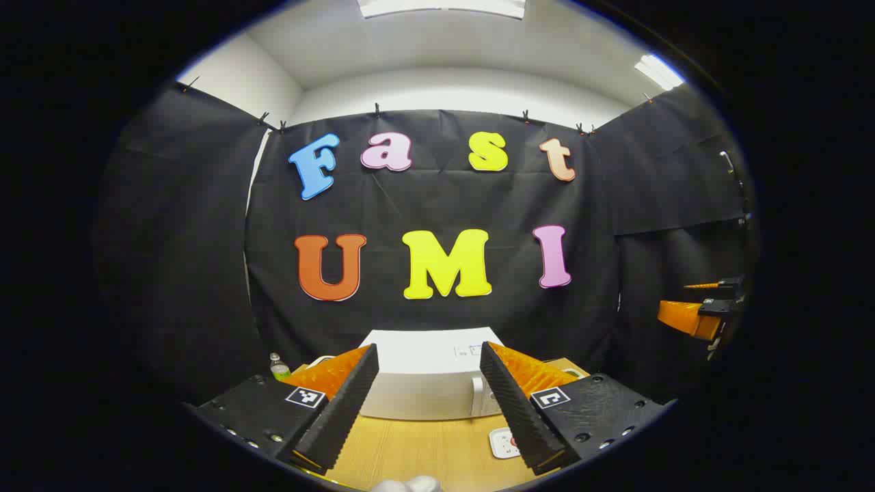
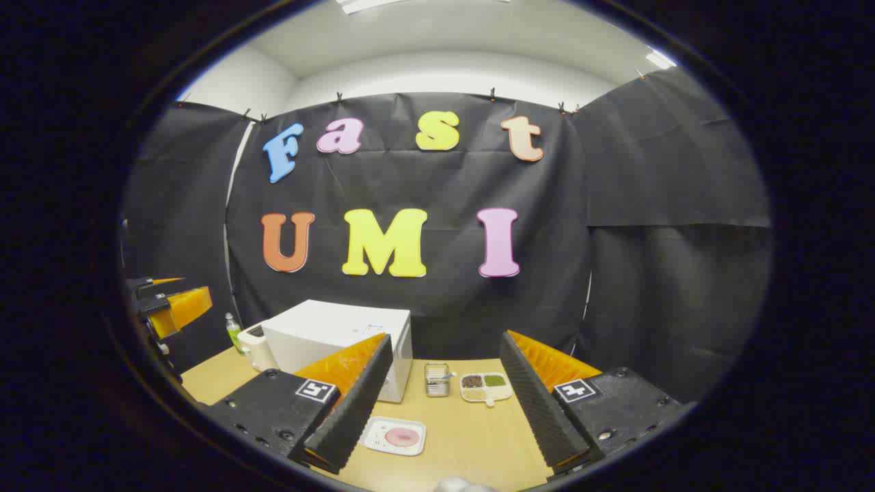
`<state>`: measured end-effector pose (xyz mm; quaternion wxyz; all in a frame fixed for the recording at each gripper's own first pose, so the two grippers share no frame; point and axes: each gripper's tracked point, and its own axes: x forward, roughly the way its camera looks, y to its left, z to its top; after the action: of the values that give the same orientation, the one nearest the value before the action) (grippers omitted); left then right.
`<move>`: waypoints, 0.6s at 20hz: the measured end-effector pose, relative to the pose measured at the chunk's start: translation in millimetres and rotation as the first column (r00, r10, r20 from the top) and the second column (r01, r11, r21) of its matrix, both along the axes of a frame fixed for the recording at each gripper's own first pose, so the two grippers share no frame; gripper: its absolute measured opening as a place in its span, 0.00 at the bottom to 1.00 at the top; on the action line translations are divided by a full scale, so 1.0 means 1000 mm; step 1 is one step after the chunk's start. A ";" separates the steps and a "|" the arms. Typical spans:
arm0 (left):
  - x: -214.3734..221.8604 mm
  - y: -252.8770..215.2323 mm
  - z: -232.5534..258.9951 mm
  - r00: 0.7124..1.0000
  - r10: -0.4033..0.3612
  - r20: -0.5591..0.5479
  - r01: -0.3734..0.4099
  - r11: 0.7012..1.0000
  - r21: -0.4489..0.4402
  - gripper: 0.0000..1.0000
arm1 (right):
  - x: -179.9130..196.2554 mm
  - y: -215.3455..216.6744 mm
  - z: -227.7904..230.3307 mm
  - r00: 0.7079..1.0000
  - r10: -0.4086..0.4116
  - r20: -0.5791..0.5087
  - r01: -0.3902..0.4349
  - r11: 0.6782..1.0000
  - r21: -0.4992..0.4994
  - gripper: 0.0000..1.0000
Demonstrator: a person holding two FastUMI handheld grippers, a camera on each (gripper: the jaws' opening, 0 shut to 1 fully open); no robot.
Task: Open the microwave oven with the left hand, put the food in, and close the microwave oven.
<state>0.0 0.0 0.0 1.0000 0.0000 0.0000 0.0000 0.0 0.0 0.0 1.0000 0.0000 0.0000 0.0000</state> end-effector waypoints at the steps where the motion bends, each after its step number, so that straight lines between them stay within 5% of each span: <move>1: 0.000 0.000 -0.001 1.000 0.002 -0.004 -0.002 1.000 0.006 0.93 | 0.000 0.000 0.001 1.000 -0.003 0.005 0.003 1.000 -0.003 1.00; 10: 0.011 0.005 -0.013 1.000 0.011 -0.014 -0.011 1.000 0.006 0.94 | 0.001 -0.007 0.002 1.000 -0.028 0.012 0.028 1.000 -0.001 1.00; 11: 0.013 0.005 -0.014 1.000 0.009 -0.012 -0.009 1.000 0.002 0.94 | 0.002 -0.006 0.002 1.000 -0.026 0.014 0.026 1.000 -0.001 0.94; 12: 0.015 0.004 -0.017 1.000 0.011 -0.011 -0.011 1.000 0.000 0.94 | 0.003 -0.005 0.003 1.000 -0.024 0.016 0.024 1.000 0.003 1.00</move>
<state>15.5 4.3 -16.8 1.0000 -0.0001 0.0055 0.0054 3.0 -5.2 2.7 0.9999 0.0012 -0.0079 -0.0118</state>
